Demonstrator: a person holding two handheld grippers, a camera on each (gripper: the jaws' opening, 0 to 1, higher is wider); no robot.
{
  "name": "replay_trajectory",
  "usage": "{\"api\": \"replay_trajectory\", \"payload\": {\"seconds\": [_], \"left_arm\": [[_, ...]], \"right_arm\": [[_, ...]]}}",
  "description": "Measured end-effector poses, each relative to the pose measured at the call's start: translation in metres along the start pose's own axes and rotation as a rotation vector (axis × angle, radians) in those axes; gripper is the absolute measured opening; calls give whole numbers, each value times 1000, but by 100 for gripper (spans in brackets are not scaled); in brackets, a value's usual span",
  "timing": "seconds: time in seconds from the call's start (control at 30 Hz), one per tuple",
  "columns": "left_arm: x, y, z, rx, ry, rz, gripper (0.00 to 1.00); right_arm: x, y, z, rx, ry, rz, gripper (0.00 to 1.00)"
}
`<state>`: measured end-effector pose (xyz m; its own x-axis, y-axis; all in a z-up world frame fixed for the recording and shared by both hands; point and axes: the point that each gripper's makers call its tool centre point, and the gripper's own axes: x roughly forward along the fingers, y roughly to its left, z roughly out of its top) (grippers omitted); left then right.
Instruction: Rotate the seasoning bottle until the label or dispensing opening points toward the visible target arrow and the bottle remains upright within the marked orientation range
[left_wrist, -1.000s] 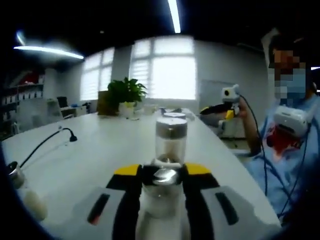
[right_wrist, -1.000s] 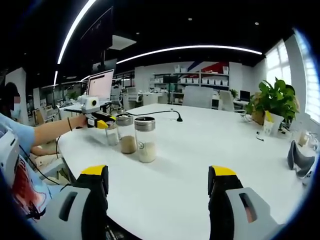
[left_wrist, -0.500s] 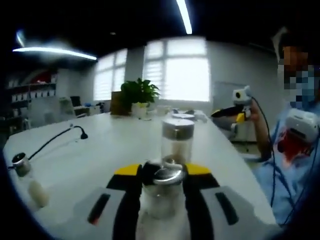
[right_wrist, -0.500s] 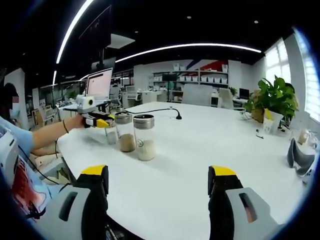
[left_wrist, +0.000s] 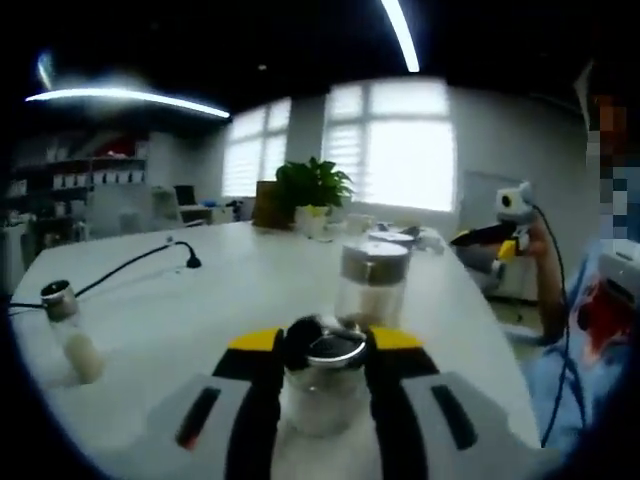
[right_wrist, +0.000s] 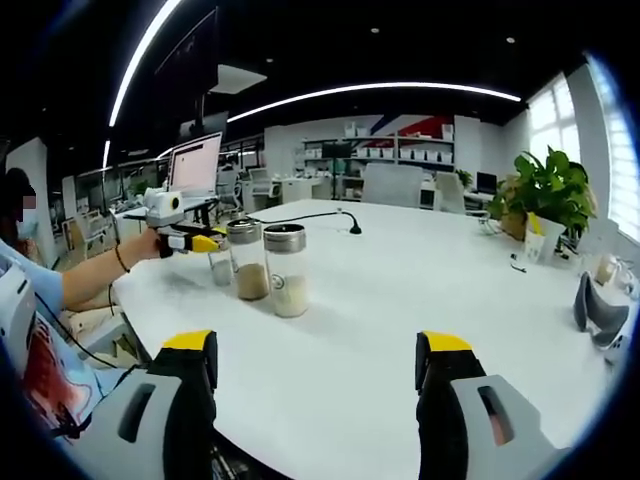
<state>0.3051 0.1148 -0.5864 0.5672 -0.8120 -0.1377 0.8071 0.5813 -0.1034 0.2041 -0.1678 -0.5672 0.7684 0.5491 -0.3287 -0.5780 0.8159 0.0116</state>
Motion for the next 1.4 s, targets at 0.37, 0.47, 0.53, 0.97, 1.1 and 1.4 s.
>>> {"api": "replay_trajectory", "payload": {"seconds": [0.37,0.47,0.53,0.97,1.1,1.4], "left_arm": [[1,0,0,-25,-23,-9,34],[2,0,0,-9,-28,-11,34],[2,-1,-1,53,-22,-3,34],[2,-4,2,152,-29,-2,47],[-8,1,13,158,-41,29,52],[-54,5,22,164,-93,263,50]], "right_arm": [[1,-1,0,-1,3,-3,84],[2,-2,-1,0,7,-3,84],[2,-2,-2,2,10,-5,84],[2,-3,-1,-5,8,-2,84],[3,-3,-2,-5,9,0,84],[4,-3,-3,-2,16,0,83]]}}
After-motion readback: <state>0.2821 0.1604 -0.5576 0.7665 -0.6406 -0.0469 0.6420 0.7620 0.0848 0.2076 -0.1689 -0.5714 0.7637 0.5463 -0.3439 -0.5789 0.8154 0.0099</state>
